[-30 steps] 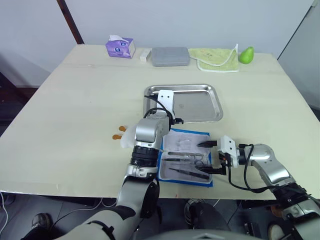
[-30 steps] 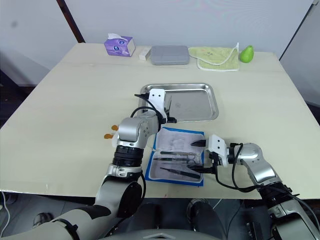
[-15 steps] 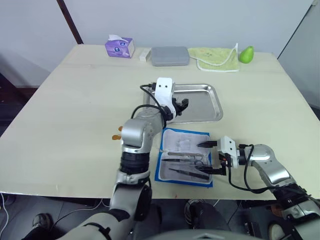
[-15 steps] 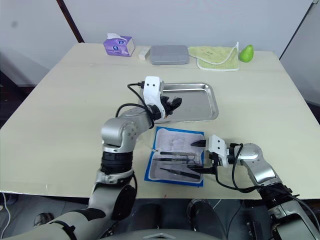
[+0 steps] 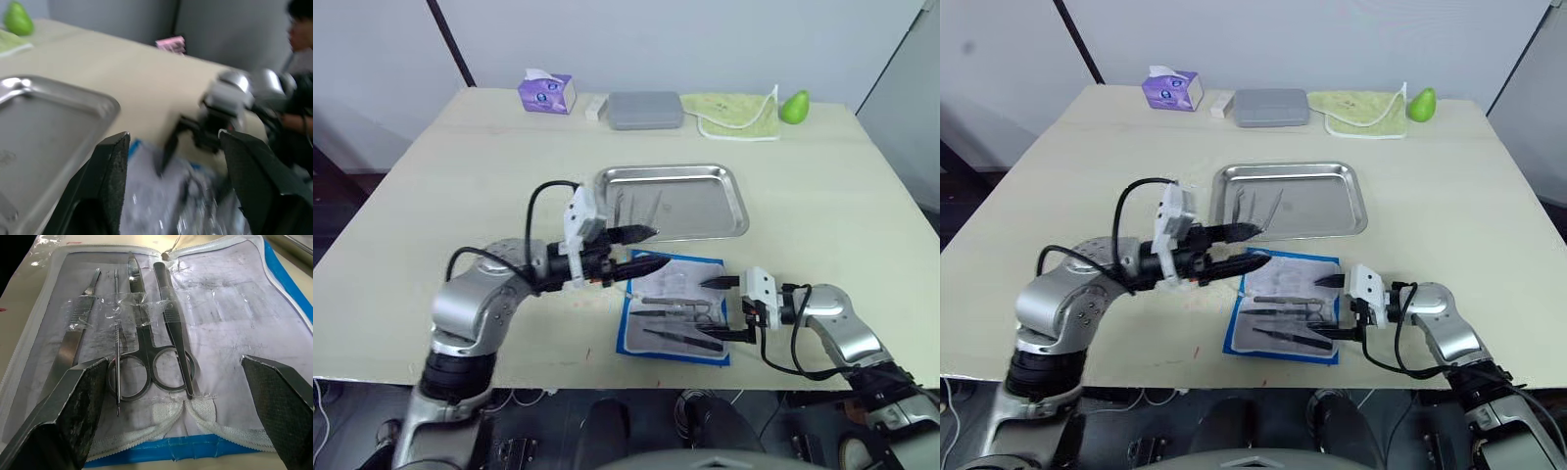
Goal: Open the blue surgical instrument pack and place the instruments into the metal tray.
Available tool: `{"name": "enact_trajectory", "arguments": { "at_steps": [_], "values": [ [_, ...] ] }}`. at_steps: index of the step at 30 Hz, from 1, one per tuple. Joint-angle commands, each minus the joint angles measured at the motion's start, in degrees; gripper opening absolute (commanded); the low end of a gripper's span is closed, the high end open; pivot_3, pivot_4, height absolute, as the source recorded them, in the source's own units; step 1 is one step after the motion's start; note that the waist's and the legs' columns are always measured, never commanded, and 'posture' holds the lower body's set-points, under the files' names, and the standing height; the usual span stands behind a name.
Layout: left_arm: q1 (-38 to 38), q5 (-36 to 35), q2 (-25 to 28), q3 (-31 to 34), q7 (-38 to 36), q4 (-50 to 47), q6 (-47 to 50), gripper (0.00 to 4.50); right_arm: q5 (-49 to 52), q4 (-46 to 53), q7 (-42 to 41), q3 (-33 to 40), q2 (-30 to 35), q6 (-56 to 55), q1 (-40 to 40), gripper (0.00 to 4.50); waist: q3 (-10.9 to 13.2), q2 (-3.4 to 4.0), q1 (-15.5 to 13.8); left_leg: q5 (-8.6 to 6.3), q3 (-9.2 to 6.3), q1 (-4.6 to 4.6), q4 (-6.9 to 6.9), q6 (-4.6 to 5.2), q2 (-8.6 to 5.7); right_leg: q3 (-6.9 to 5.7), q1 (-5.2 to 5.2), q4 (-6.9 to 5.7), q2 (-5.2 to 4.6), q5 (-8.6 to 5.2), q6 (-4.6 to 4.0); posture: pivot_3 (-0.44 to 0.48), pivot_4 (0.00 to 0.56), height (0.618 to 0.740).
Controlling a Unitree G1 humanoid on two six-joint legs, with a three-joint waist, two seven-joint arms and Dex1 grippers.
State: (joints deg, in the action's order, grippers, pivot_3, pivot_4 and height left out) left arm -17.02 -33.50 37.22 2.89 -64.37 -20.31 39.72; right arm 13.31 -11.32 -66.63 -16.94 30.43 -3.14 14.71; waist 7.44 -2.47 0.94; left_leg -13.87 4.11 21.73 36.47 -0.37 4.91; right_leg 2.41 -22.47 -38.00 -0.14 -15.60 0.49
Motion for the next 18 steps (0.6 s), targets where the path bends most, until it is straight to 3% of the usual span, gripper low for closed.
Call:
{"name": "enact_trajectory", "arguments": {
  "at_steps": [1,2,9,18],
  "values": [
    [3.6,-2.5,4.1,4.1,-7.7,1.1,-5.5,4.27,-4.8,-5.5,0.2,-3.0,1.1,2.8,-3.9,4.5,0.0,-0.03,-0.1,0.0,-0.01,0.03,0.0,0.0,0.03,-0.02,-0.02,0.01,0.0,0.0,-0.01,0.0,0.15,0.74],
    [5.3,-2.9,5.7,5.2,-9.6,1.6,-6.2,4.46,-4.7,-5.5,0.1,-2.9,1.2,2.7,-4.0,4.5,0.0,-0.02,-0.1,0.0,-0.01,0.04,0.0,0.0,0.07,-0.02,-0.12,0.02,0.0,-0.01,-0.01,0.0,0.15,0.74],
    [15.0,-2.4,13.6,12.9,-19.1,9.2,-14.0,4.46,-4.1,-5.0,-0.7,-2.0,1.8,2.3,-4.8,4.5,0.1,0.11,-0.3,-0.01,-0.01,0.06,-0.03,0.0,0.22,0.01,-0.2,0.04,-0.44,-0.07,0.04,0.0,0.15,0.74],
    [14.8,-1.2,15.8,13.2,-20.7,14.1,-19.9,4.46,-3.8,-4.7,-1.4,-1.2,1.8,2.2,-5.4,4.5,0.1,0.08,-0.4,-0.07,0.03,0.17,-0.06,0.08,0.16,-0.08,-0.23,0.15,-0.82,-0.04,-0.03,0.0,0.15,0.74]
  ]
}}
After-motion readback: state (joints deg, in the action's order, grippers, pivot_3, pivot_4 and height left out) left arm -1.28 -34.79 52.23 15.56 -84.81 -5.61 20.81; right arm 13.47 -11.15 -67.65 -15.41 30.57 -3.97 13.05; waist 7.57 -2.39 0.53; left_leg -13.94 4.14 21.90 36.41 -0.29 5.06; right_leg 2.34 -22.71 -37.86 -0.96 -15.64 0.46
